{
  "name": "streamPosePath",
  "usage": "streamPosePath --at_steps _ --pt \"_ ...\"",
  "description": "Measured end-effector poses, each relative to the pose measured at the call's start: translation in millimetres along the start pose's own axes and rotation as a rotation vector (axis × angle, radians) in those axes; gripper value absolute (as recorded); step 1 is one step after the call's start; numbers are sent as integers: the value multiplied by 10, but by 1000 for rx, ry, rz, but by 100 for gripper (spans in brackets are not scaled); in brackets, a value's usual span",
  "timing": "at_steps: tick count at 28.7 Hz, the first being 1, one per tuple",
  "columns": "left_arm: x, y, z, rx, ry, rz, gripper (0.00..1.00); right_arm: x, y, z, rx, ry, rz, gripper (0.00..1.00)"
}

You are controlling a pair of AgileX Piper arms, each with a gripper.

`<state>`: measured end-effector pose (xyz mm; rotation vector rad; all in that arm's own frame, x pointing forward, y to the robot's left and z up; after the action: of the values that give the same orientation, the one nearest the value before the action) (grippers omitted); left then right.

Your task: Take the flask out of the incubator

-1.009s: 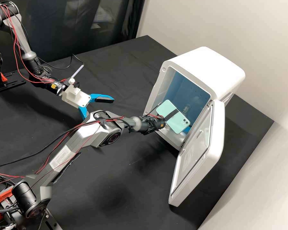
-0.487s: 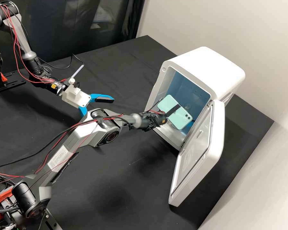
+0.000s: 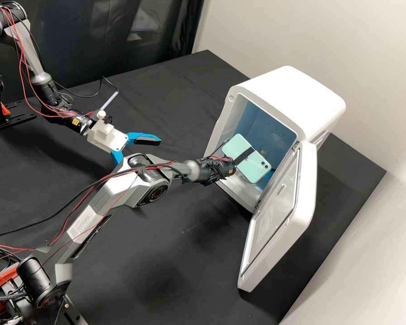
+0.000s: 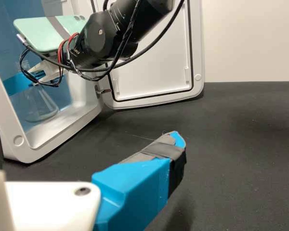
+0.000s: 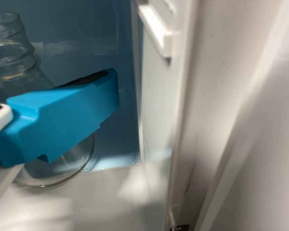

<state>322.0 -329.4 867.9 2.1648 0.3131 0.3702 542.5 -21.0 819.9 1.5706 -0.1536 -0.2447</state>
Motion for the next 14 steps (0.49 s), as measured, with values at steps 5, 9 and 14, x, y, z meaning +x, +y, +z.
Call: streamPosePath --at_steps 5,9,14 --pt "0 0 0 0 0 0 100 0 0 0 0 0 0 0" --pt "0 0 0 0 0 0 100 0 0 0 0 0 0 0" --pt "0 0 0 0 0 0 100 -3 -13 14 0 -4 -4 0"
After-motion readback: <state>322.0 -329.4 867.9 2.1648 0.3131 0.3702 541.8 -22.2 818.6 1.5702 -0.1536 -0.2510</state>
